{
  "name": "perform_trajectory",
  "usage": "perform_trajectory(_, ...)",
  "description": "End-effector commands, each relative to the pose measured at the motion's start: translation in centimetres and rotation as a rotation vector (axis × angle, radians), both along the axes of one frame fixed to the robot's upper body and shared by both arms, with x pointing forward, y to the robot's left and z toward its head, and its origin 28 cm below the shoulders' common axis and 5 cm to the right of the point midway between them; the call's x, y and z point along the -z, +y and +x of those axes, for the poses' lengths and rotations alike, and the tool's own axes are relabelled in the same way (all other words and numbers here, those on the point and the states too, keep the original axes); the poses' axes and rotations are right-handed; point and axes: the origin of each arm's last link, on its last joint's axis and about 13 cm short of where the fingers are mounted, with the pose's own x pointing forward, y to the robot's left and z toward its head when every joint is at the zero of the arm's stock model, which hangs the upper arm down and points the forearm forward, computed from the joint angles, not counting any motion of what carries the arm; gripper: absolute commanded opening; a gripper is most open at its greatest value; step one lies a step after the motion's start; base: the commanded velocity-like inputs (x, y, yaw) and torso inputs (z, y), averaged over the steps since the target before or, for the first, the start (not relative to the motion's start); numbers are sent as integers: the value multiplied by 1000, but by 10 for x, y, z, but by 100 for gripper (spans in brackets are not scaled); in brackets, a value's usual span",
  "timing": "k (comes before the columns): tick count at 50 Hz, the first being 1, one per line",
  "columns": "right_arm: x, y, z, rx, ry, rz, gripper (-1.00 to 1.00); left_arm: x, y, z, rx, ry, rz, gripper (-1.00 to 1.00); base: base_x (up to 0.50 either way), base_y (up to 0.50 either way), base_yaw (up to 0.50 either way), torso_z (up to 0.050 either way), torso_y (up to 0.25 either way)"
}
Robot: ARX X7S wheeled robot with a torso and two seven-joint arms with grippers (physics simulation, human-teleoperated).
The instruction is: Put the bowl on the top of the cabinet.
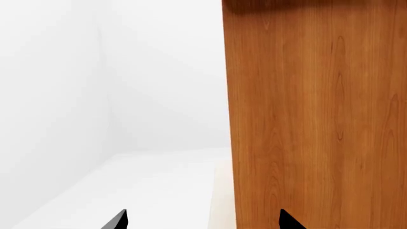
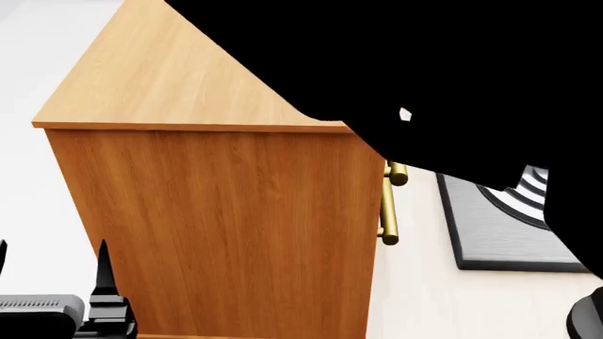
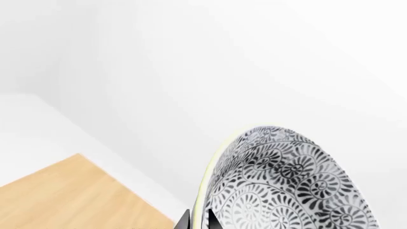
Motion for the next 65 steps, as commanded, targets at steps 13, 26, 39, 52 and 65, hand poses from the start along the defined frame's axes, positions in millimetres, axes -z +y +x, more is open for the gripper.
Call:
perform_trajectory(13, 19, 2, 9, 2, 13, -17, -100, 2, 1, 1, -4, 4, 3, 100, 0, 0, 0, 0, 0)
perform_trajectory(26, 30, 4, 13, -8, 29, -36, -100, 3, 1, 0, -7, 7, 4, 100, 0, 0, 0, 0, 1)
perform_trajectory(39, 39, 3, 17, -14, 48, -49, -100, 4, 1, 0, -7, 9, 3, 100, 0, 0, 0, 0, 1)
perform_trajectory(52, 53, 5, 22, -30, 76, -57, -100, 5, 1, 1, -9, 12, 5, 100, 0, 0, 0, 0, 0)
perform_trajectory(65, 62, 15, 9, -94, 76, -104, -100, 6, 2, 1, -11, 13, 3, 100, 0, 0, 0, 0, 1)
